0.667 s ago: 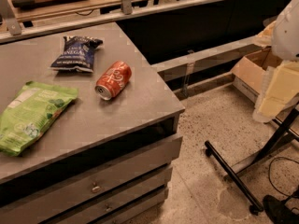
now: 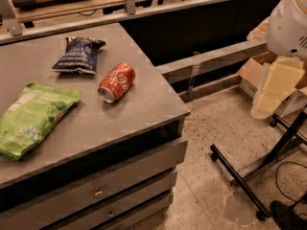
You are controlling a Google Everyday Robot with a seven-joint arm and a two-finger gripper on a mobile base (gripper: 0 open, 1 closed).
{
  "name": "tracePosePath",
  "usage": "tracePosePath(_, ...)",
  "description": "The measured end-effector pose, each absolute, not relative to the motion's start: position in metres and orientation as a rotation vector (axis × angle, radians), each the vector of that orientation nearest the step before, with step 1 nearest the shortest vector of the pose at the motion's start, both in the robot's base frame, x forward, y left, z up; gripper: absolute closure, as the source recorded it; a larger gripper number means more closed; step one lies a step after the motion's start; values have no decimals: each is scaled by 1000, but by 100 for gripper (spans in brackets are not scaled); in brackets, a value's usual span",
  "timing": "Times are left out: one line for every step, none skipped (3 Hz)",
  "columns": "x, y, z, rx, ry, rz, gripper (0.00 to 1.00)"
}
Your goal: Place coke can upright
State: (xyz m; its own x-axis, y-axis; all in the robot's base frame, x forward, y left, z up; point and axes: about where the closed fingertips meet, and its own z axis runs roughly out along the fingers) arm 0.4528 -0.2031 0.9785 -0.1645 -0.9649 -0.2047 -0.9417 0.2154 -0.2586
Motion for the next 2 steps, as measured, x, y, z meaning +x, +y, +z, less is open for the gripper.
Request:
tracePosePath(493,-153,980,-1983,1979,-115,0)
tracePosePath(530,-71,972,-2284,1668,-123,0)
